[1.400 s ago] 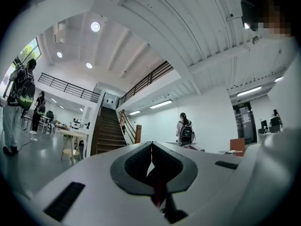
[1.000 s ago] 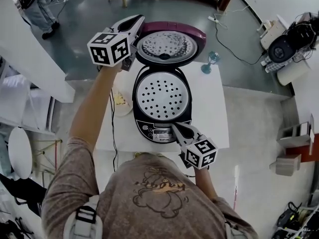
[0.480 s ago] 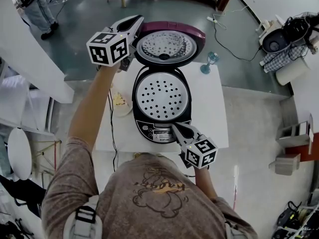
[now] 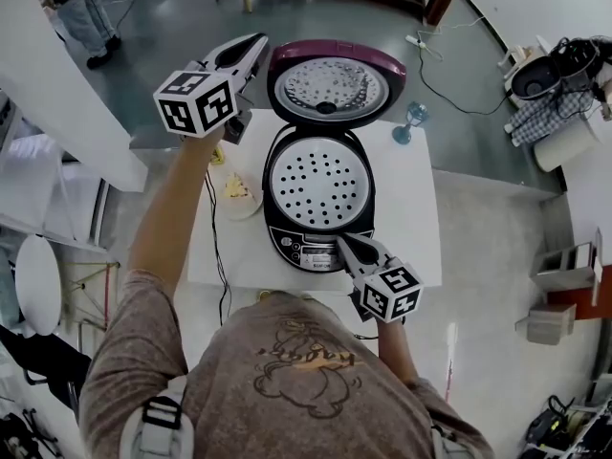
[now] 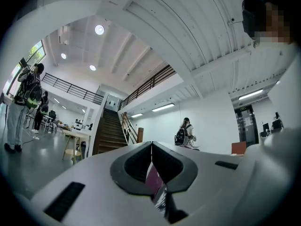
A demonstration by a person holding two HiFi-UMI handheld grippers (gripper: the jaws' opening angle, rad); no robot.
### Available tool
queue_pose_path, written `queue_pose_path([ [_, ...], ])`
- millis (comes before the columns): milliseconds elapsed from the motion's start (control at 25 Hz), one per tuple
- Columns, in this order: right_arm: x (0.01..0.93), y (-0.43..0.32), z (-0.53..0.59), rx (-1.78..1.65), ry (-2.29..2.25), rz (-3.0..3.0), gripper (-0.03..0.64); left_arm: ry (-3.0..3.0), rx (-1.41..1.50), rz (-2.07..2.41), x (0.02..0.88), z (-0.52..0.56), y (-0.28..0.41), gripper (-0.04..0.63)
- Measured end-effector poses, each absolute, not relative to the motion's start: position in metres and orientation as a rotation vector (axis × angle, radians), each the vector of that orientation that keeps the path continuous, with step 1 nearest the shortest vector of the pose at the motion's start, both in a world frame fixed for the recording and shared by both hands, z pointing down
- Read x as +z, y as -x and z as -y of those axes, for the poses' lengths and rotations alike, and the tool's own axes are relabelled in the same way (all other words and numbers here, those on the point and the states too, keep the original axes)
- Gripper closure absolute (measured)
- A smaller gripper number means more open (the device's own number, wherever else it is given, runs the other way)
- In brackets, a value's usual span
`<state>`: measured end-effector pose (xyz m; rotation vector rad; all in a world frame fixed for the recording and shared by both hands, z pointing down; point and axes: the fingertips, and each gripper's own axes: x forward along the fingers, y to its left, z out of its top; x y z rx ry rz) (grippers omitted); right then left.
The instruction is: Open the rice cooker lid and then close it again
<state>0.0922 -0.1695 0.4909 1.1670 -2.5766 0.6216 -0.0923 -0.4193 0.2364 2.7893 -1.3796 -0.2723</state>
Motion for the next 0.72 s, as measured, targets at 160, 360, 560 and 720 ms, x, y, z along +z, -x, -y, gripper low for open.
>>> queue_pose_path([
  [160, 0.491, -0.091, 0.169, 0.617, -1.159, 2.574, 0.612, -2.781, -0.262, 1.389, 0.241, 0.41, 0.101, 0.574],
  [360, 0.49, -0.091, 0.169, 0.614, -1.16, 2.572, 0.612, -2.799, -0.271, 1.364, 0.242, 0.399, 0.103, 0.572],
  [560, 0.489, -0.09, 0.168, 0.602, -1.166, 2.572, 0.612, -2.832, -0.263, 1.322, 0.241, 0.389, 0.102, 0.527],
  [720, 0.488, -0.09, 0.168, 0.596, -1.171, 2.571, 0.612, -2.856, -0.243, 1.278, 0.243, 0.385, 0.097, 0.457],
])
